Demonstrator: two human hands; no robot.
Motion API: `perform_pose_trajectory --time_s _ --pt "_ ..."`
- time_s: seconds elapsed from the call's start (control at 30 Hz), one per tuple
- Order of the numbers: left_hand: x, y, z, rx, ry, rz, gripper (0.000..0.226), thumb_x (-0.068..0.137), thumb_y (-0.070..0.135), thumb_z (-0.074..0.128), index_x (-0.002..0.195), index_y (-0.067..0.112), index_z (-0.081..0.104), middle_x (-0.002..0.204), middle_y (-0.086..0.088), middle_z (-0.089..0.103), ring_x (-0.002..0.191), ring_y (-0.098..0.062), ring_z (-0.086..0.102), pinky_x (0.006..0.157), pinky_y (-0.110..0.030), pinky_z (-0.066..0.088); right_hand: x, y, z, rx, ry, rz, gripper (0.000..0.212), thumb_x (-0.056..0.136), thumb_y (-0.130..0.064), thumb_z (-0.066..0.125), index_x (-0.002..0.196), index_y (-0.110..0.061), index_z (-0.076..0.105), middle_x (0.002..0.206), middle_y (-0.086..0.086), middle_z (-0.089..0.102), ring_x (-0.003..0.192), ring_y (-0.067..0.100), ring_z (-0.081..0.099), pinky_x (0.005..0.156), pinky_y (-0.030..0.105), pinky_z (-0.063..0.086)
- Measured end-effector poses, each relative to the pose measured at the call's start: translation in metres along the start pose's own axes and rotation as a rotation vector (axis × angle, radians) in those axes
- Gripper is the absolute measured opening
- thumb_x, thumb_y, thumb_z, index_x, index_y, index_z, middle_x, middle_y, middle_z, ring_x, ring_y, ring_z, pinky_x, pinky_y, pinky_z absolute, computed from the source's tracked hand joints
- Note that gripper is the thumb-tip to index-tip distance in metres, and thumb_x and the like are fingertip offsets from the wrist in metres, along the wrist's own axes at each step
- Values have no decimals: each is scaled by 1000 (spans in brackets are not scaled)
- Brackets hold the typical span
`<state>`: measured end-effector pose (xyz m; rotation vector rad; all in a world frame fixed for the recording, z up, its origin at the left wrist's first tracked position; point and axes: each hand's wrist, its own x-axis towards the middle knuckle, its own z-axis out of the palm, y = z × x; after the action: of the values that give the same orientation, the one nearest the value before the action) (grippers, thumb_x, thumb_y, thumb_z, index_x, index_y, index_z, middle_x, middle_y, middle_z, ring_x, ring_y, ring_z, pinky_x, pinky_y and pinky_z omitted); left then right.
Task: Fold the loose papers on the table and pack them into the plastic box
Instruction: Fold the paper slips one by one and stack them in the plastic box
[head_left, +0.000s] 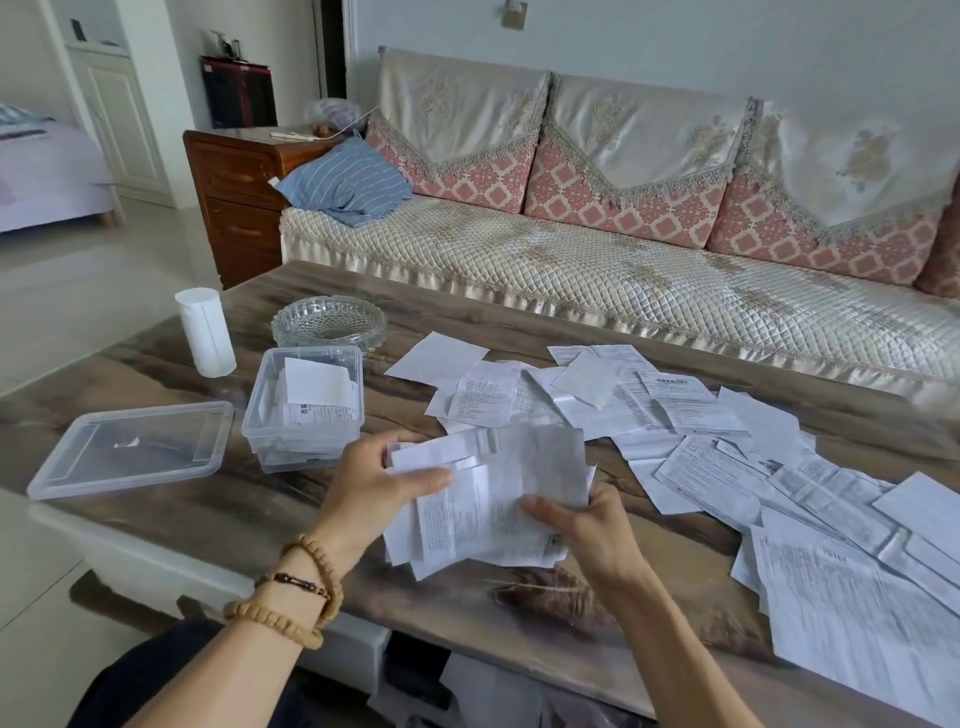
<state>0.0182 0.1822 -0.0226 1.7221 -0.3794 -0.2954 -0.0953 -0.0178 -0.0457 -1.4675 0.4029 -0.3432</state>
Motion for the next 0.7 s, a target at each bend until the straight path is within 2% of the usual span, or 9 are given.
perform_pose_trajectory --time_s 0.1,0.17,0.23,0.3,0.37,0.43,0.5,0.53,0.7 --pt "-7 -10 11 -173 105 -54 27 65 5 87 83 14 69 74 1 74 70 -16 70 58 -30 52 -4 10 11 77 46 -3 6 77 4 75 82 4 72 84 16 74 75 25 70 64 33 58" --pt "-10 -15 15 -147 141 -1 24 65 1 86 78 12 69 70 2 72 65 -9 67 54 -21 50 -7 19 12 68 59 -18 11 75 3 77 85 2 73 88 18 74 78 26 71 71 38 59" --pt "-11 -18 19 -57 148 33 23 65 2 86 76 14 71 68 3 72 60 -2 64 54 -15 49 -9 27 11 4 25 -42 19 70 1 82 87 -1 74 87 16 75 78 22 70 71 36 58" --pt "-12 -20 22 -19 141 15 27 64 4 87 79 19 72 71 6 73 63 0 65 58 -16 51 -10 29 11 -22 9 -63 26 65 -5 84 88 -5 73 84 10 75 74 17 69 65 28 54" --pt "-12 -22 24 -55 139 -11 34 63 0 87 82 23 70 71 11 73 65 2 67 58 -15 52 -7 28 7 -18 19 -85 31 63 -10 84 92 -6 73 87 11 76 77 20 70 68 31 56" --pt "-12 -29 21 -126 146 -51 40 63 -4 86 89 22 70 78 7 75 73 -4 70 63 -22 56 -4 25 2 7 52 -104 30 66 -3 85 93 -4 73 91 14 76 82 23 72 74 34 59" --pt "-15 -39 19 -189 123 -120 39 66 -4 84 97 14 70 86 -3 76 80 -18 73 70 -37 60 -3 25 -2 5 67 -92 21 71 2 82 90 -3 75 90 14 76 84 24 72 74 33 58" --pt "-16 -43 19 -189 107 -138 36 68 -3 83 99 10 70 88 -5 77 81 -21 74 70 -39 60 -3 25 -3 -3 60 -81 18 73 3 80 89 -2 75 90 13 76 85 24 72 73 32 58" --pt "-11 -41 38 -99 65 -114 20 74 0 80 82 17 72 76 4 76 75 -13 72 59 -20 54 -2 27 1 -34 -27 -64 17 76 5 77 87 -7 76 93 11 76 88 22 72 74 30 56"
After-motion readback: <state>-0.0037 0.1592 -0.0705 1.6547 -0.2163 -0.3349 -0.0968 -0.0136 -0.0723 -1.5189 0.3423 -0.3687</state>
